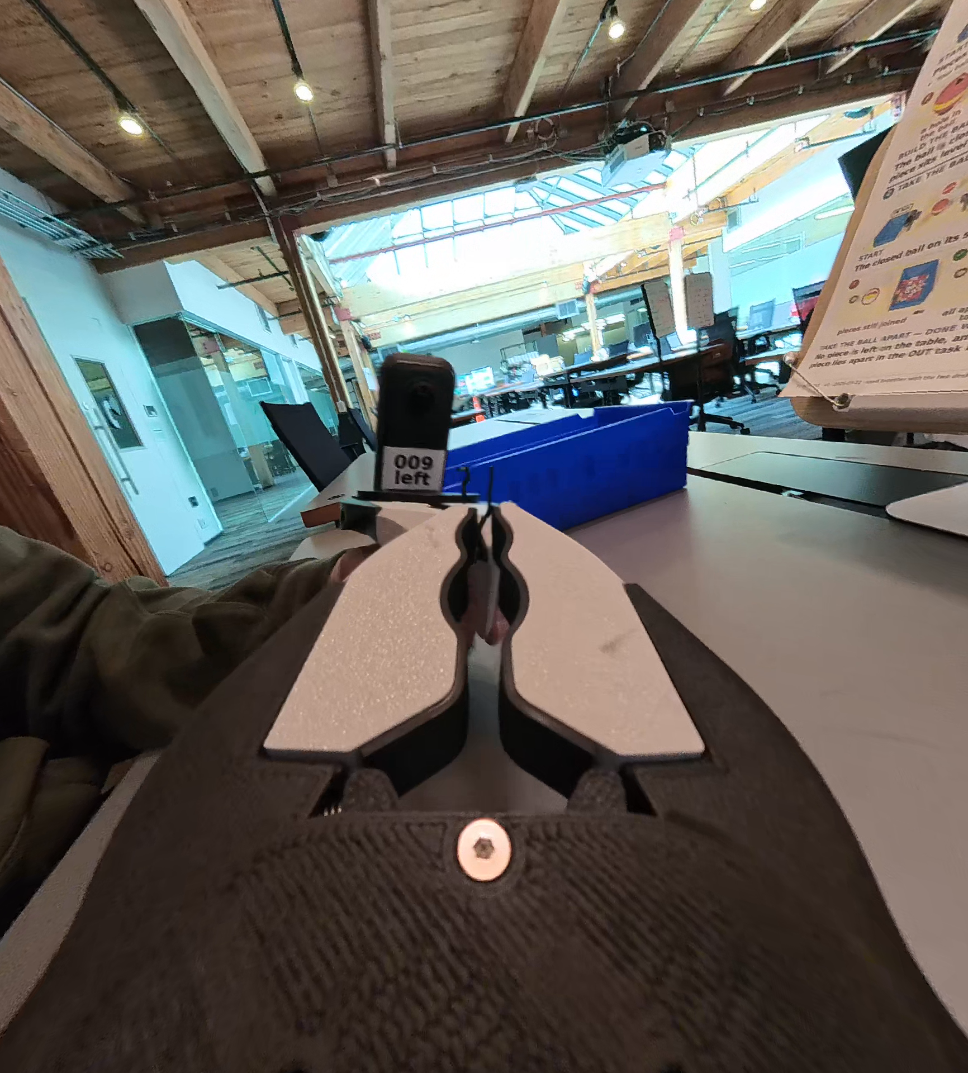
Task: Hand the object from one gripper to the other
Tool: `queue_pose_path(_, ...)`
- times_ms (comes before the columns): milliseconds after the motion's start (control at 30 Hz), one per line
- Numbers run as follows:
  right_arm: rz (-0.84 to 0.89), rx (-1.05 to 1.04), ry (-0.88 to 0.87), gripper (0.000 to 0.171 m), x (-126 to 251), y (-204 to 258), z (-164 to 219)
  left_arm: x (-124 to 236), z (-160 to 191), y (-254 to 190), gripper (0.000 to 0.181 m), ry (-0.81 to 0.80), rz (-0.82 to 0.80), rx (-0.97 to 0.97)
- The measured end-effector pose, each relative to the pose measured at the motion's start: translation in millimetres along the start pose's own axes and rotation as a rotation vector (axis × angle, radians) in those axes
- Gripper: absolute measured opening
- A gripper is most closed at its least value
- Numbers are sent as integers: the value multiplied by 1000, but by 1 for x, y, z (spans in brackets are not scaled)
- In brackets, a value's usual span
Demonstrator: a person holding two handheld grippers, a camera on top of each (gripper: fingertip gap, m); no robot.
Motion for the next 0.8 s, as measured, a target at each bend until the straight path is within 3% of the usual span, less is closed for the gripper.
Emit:
queue_pose_path(133,110,90,104,33,0,-2,1,3,-1,2,1,58,-131,-123)
queue_pose_path(267,180,229,179,32,-1,0,3,2,5,-2,1,219,-268,-394)
queue_pose_path(367,135,228,202,26,-2,1,5,-1,10,-4,1,283,-310,-522)
queue_pose_path(467,118,127,258,36,2,-3,6,2,7,-3,1,273,-505,-732)
queue_pose_path(600,135,-182,166,45,8,-15,0,2,6,-8,0,364,-853,-1222)
queue_pose_path(800,81,-342,162,32,4,-15,5,-16,13,-11,0,483,-1026,-1588)
Point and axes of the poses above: each gripper's, where its closed fingertips meet, x back along the fingers, z out of its underside, y = z × x across the jaws, the point moved 8 cm from there along x, back along the fingers, and after that the axes turned 10 degrees about y, right-handed, at the moved point
